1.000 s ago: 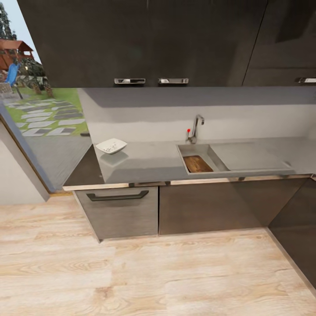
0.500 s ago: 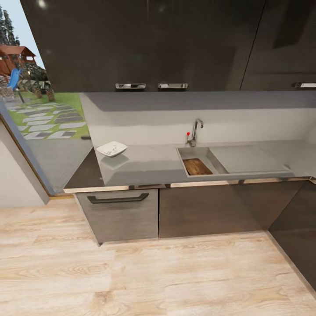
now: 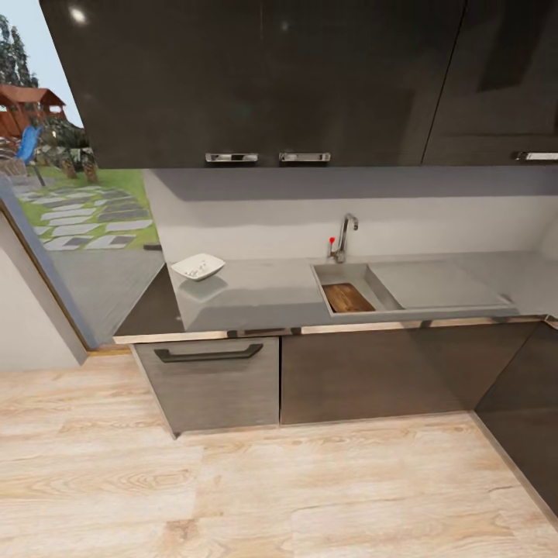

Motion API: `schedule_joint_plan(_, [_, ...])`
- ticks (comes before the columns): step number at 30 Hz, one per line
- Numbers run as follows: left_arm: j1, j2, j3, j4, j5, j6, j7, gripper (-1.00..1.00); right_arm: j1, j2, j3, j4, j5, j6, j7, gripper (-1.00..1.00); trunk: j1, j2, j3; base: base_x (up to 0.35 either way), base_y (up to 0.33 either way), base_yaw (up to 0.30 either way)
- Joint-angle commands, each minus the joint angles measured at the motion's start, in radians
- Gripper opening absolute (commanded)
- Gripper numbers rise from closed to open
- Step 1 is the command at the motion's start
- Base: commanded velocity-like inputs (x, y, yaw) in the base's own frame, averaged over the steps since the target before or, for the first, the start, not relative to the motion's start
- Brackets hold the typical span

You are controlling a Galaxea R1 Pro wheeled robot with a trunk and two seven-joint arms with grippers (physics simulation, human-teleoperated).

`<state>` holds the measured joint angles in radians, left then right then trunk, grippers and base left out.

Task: In the kitchen, take the Vidalia onion out of the sink, dice it on the chopping board with the paring knife, put the diced onion into the bowl on the countertop, then place both the paring knife and the chopping board into the sink.

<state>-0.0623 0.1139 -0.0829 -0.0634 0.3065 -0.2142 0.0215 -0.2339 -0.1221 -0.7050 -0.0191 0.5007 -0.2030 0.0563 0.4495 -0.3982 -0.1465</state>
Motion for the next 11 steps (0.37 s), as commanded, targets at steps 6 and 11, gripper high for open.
schedule_joint_plan(6, [-0.002, -0.019, -0.012, 0.137, 0.006, 0.009, 0.0, 1.0, 0.028, 0.077, -0.009, -0.018, 0.004, 0.099, -0.053, 1.0, 0.001, -0.002, -0.002, 0.0, 0.0, 0.0])
schedule_joint_plan(11, [-0.002, -0.02, -0.012, 0.137, 0.006, 0.009, 0.0, 1.0, 0.028, 0.103, -0.01, -0.018, 0.005, 0.019, -0.053, 1.0, 0.001, -0.002, -0.002, 0.0, 0.0, 0.0])
